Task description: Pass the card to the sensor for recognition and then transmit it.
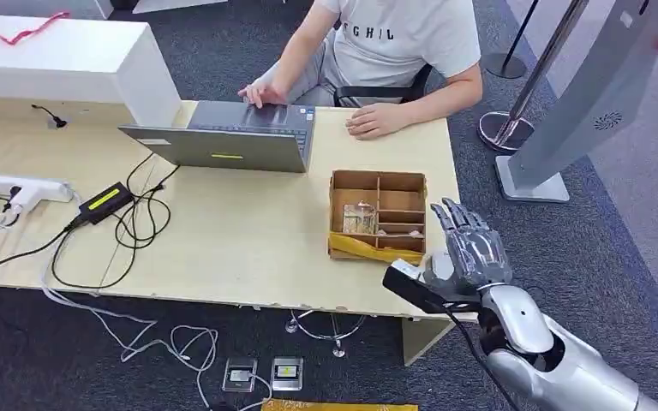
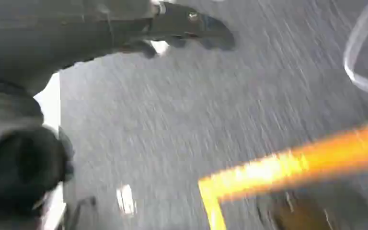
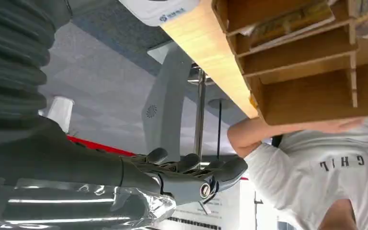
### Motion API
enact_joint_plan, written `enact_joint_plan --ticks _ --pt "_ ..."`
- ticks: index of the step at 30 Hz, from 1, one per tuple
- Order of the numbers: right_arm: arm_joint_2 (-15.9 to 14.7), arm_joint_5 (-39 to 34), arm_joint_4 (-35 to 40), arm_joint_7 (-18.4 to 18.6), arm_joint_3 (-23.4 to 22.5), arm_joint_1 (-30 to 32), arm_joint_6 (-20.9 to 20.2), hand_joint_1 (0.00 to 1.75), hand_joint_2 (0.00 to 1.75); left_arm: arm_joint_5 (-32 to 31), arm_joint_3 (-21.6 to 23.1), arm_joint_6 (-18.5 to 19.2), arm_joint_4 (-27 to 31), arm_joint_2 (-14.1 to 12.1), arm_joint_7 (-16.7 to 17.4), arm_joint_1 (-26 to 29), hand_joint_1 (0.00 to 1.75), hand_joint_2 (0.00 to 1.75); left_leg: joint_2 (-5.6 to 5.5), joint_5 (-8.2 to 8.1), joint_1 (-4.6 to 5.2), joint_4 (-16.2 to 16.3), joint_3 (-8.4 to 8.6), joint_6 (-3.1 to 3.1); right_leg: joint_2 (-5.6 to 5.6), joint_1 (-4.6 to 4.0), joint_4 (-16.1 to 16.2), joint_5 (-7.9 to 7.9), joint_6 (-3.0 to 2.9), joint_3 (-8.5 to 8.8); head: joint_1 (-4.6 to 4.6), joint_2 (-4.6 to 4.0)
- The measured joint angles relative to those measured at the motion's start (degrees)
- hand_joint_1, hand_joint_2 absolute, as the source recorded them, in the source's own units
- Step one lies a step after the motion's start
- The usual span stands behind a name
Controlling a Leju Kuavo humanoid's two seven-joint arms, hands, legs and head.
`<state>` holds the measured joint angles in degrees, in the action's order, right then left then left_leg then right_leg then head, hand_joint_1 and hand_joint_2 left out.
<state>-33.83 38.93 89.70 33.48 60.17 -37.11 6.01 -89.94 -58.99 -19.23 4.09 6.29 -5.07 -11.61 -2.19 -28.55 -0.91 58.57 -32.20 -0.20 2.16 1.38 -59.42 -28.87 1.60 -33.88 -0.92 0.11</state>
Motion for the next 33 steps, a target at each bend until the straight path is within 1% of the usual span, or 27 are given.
enact_joint_plan --ticks 2,7,11,16,18,21,22,23,26,29,31,33 --pt "0.2 0.7 -0.2 -0.2 -0.6 1.1 -0.4 0.00 1.75 0.0 2.1 0.0 0.0 -0.8 0.6 -0.1 0.00 0.00 -0.06 0.00 0.01 0.0 -0.01 0.00 -0.07 0.01 0.0 -0.02 -0.03 0.02 0.00 0.00" --pt "0.9 2.0 -0.5 -1.1 -2.0 2.6 -1.2 0.00 1.75 0.0 5.7 0.1 0.0 -0.8 1.0 0.0 0.00 0.00 -0.01 0.01 0.03 0.0 -0.01 0.00 -0.05 0.03 0.0 -0.01 -0.04 0.06 -0.09 0.02" --pt "1.9 2.3 -0.6 -1.4 -3.5 3.7 -2.0 0.00 1.75 0.0 6.4 -1.4 0.0 -0.7 0.8 0.0 0.00 0.00 -0.02 0.01 0.06 0.0 0.01 0.01 -0.07 0.05 0.0 -0.01 -0.03 0.06 -0.04 0.00" --pt "2.6 2.7 -0.9 -2.3 -5.4 4.8 -2.2 0.00 1.75 0.0 7.4 -1.1 0.0 -1.0 0.8 -0.2 0.00 0.00 -0.01 0.01 0.02 0.0 0.02 0.00 -0.05 0.02 0.0 -0.02 -0.04 0.05 -0.04 0.00" --pt "3.1 2.9 -1.1 -2.4 -6.1 5.2 -2.1 0.00 1.75 1.2 7.6 -1.2 0.0 -1.1 -0.7 -0.2 0.00 0.00 -0.01 0.01 0.02 0.0 0.02 0.00 -0.05 0.01 0.0 -0.02 -0.04 0.05 -0.04 0.00" --pt "3.6 4.0 -1.5 -3.1 -7.0 5.6 -1.9 0.00 1.75 5.1 7.0 -1.2 0.0 -1.0 -7.1 -0.4 0.00 0.00 -0.02 0.01 0.03 0.0 0.01 0.00 -0.06 0.02 0.0 -0.02 -0.04 0.05 -0.09 0.00" --pt "3.7 4.0 -1.6 -3.5 -7.3 5.7 -1.7 0.00 1.75 7.1 6.3 -0.6 0.0 -1.1 -8.3 -0.6 0.00 0.00 -0.02 0.01 0.04 0.0 0.00 0.00 -0.07 0.03 0.0 -0.02 -0.04 0.06 -0.02 0.00" --pt "4.0 4.0 -1.8 -4.0 -7.6 5.7 -1.5 0.00 1.75 8.7 5.4 0.2 0.0 -1.1 -8.7 -0.9 0.00 0.00 -0.02 0.01 0.04 0.0 0.00 0.00 -0.06 0.03 0.0 -0.01 -0.04 0.06 -0.07 0.00" --pt "5.1 3.8 -2.7 -5.4 -7.9 5.6 -0.7 0.00 1.75 8.8 3.3 1.4 0.0 -1.2 -8.5 -1.3 0.00 0.00 -0.01 0.01 0.04 0.0 0.01 0.00 -0.05 0.03 0.0 -0.01 -0.04 0.07 -0.04 0.00" --pt "6.3 4.0 -4.2 -6.4 -7.9 5.0 0.4 0.00 1.75 8.3 2.0 2.7 0.0 -1.5 -7.1 -1.4 0.00 0.00 -0.02 0.01 0.03 0.0 0.00 0.00 -0.06 0.02 0.0 -0.01 -0.04 0.07 -0.04 0.02" --pt "7.4 3.9 -5.5 -6.9 -7.9 4.5 1.1 0.00 1.75 8.3 0.7 4.2 0.0 -1.7 -5.9 -1.2 0.00 0.00 -0.02 0.01 0.02 0.0 0.00 0.00 -0.06 0.02 0.0 -0.01 -0.04 0.07 -0.04 0.00" --pt "8.4 4.0 -6.8 -7.3 -7.8 4.0 1.7 0.00 1.75 8.4 -0.7 5.7 0.0 -2.0 -5.4 -1.0 0.00 0.00 -0.02 0.01 0.02 0.0 0.00 0.00 -0.06 0.02 0.0 -0.01 -0.04 0.07 -0.04 0.00"
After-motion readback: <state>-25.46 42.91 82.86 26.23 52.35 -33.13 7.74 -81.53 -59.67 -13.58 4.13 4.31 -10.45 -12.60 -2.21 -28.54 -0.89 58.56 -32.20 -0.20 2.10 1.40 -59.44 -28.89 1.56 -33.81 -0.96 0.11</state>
